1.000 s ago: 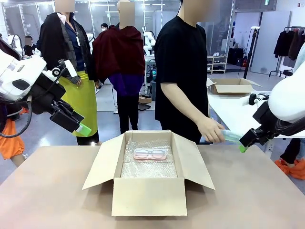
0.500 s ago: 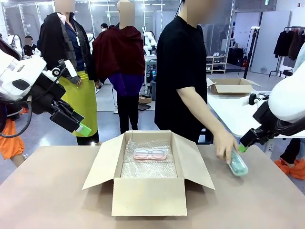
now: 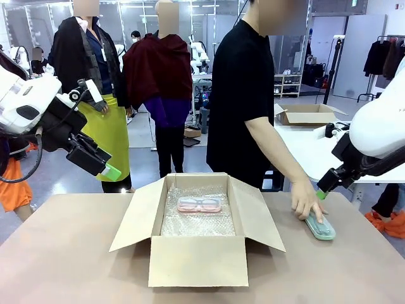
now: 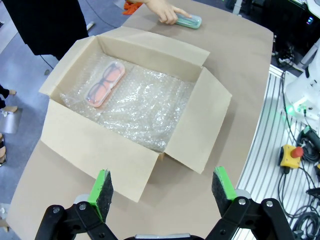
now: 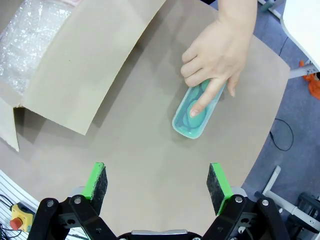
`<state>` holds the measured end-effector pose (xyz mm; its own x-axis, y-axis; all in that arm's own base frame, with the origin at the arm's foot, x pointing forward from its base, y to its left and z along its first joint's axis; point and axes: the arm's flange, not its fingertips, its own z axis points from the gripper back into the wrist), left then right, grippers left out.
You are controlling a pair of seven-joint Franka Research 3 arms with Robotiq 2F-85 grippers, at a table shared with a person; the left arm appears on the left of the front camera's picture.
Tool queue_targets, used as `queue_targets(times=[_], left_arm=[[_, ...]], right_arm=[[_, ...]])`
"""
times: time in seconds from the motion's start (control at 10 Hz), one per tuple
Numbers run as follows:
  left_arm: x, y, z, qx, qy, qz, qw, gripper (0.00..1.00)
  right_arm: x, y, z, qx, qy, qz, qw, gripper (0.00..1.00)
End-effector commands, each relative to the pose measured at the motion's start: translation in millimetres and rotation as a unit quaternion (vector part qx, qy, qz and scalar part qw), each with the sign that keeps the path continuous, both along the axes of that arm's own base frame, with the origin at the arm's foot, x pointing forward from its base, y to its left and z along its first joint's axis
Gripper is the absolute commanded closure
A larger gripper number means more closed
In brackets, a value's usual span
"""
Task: Pack the glasses set securely to prepare it for shipping.
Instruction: Put the Glasses case from the right side of the table into the Package Box.
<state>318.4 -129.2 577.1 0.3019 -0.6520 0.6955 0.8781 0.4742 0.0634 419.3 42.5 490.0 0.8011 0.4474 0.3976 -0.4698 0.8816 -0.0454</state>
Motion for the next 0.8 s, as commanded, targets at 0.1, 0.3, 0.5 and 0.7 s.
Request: queue_targets(times=[0.1, 0.3, 0.5, 0.7], left_arm=[[-1.2, 2.9, 1.0, -0.004, 0.001, -0.011, 1.000, 0.00], [-1.2, 2.9, 1.0, -0.004, 0.001, -0.011, 1.000, 0.00], [-1.2, 2.9, 1.0, -0.004, 0.001, -0.011, 1.000, 0.00], [-1.2, 2.9, 1.0, -0.004, 0.001, -0.011, 1.000, 0.00]], right_arm=[[9.0, 1.4, 0.8, -0.008, 0.012, 0.003, 1.000, 0.00], [16.1, 3.9, -4.0, -0.012, 0.022, -0.016, 1.000, 0.00], [18.0, 4.4, -4.0, -0.017, 0.020, -0.031, 0.999, 0.00], [25.2, 6.1, -7.5, -0.020, 0.033, -0.047, 0.998, 0.00]])
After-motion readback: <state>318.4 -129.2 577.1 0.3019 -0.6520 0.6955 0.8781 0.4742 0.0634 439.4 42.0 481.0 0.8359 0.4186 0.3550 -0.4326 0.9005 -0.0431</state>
